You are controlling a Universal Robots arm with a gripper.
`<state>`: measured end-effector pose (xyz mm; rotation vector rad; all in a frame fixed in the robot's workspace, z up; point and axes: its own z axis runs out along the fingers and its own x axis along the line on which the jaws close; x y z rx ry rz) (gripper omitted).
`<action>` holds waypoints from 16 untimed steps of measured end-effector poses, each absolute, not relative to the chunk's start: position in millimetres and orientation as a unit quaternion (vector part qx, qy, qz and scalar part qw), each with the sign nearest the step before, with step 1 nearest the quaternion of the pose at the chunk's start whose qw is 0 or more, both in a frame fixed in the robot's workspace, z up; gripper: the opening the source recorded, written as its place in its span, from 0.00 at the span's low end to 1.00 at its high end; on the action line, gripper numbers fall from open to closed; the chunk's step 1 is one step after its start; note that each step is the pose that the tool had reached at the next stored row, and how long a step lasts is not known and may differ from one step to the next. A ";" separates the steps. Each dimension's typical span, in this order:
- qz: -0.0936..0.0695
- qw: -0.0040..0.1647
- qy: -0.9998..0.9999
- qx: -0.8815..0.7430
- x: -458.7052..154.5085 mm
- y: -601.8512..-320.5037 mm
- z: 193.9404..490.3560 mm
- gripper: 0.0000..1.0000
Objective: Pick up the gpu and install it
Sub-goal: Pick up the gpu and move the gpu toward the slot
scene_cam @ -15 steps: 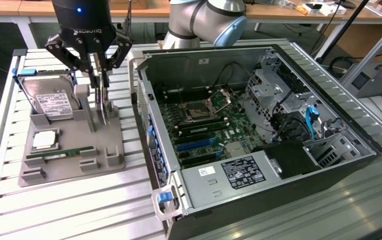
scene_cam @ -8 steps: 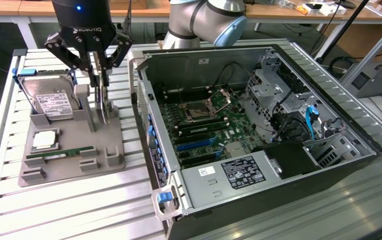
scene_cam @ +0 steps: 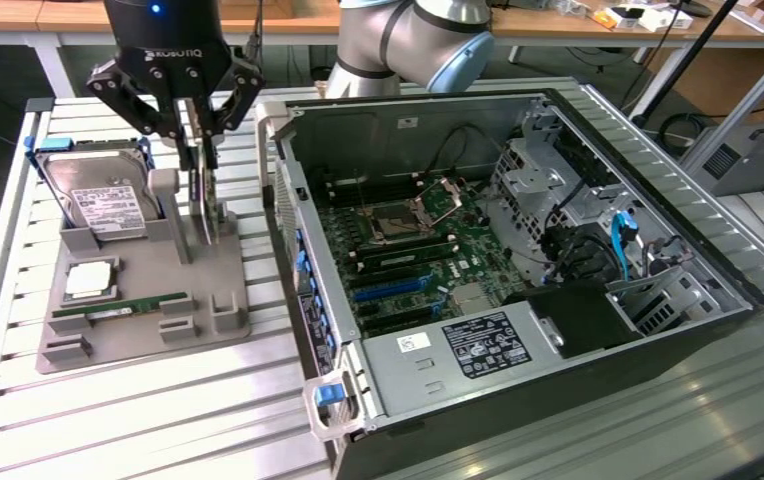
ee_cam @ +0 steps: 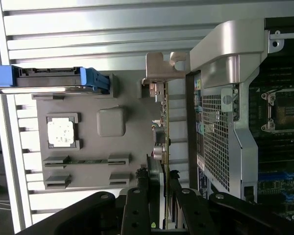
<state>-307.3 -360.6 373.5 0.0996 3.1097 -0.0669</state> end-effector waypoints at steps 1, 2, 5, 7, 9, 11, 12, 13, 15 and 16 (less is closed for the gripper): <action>-0.021 0.015 0.999 0.032 -307.3 -360.6 374.0 0.27; -0.022 0.015 0.999 0.032 -307.3 -360.6 374.3 0.27; -0.021 0.015 0.999 0.032 -307.2 -360.6 375.9 0.27; -0.022 0.015 0.999 0.032 -307.3 -360.6 376.6 0.27; -0.022 0.015 0.999 0.032 -307.2 -360.6 377.3 0.27; -0.022 0.015 0.999 0.032 -307.2 -360.6 378.4 0.27; -0.022 0.015 0.999 0.032 -307.3 -360.6 378.8 0.27; -0.022 0.015 0.999 0.032 -307.3 -360.6 379.1 0.27; -0.022 0.015 0.999 0.032 -307.3 -360.6 380.0 0.27; -0.022 0.015 0.999 0.032 -307.3 -360.6 380.5 0.27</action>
